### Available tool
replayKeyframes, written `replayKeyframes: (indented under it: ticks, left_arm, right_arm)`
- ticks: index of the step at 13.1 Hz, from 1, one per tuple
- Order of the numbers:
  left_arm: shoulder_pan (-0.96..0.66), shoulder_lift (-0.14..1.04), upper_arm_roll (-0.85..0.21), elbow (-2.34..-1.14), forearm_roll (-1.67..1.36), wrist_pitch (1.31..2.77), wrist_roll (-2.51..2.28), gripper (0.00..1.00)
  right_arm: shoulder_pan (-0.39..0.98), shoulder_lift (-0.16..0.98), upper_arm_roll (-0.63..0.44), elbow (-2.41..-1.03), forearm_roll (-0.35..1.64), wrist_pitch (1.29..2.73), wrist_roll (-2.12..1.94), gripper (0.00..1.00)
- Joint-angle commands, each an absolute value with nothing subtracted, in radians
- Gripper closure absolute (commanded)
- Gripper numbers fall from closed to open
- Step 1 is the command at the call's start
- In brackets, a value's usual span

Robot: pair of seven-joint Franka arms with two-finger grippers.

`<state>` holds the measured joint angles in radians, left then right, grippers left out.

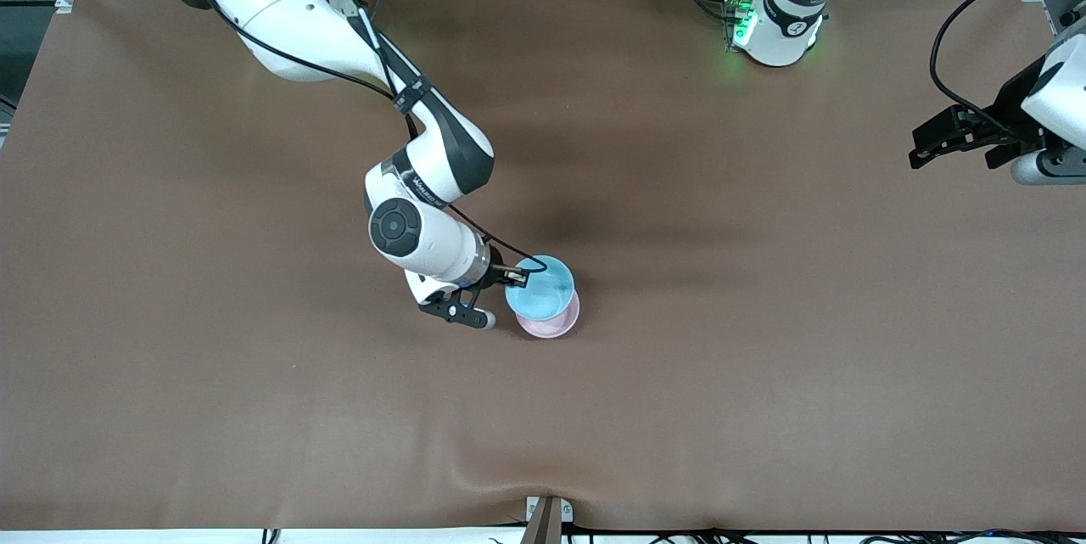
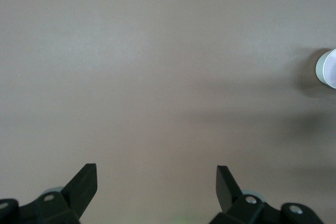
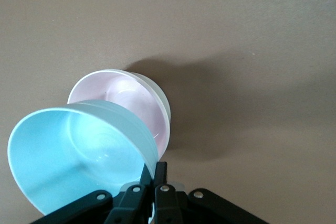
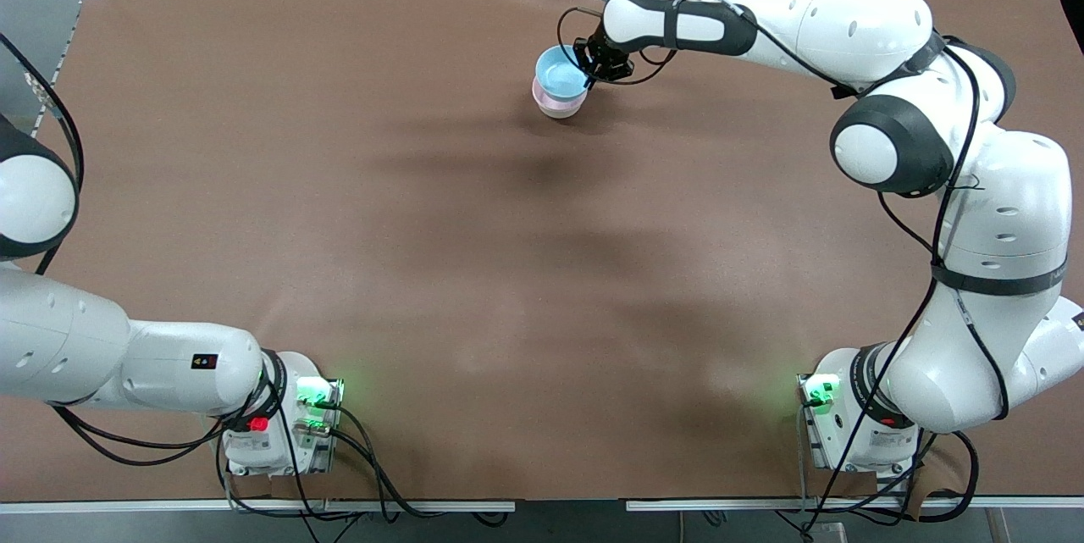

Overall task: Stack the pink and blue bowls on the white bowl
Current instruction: 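Lower the blue bowl into the pink bowl with the right gripper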

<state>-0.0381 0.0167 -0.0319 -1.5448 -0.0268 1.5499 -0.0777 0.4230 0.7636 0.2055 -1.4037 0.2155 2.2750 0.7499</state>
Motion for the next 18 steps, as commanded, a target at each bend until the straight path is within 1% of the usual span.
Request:
replayKeyframes:
  ticks: [1,18]
  left_arm:
    - [-0.041,0.029,-0.034,-1.517,-0.025,1.537,-0.083,0.00]
    - [-0.043,0.037,-0.034,-1.517,-0.023,1.537,-0.083,0.00]
  right_arm:
    - [0.439,0.793,0.198,-1.362,0.219,2.293,0.772,1.00]
    - [0.451,0.828,0.192,-1.365,0.210,2.335,0.770,1.00]
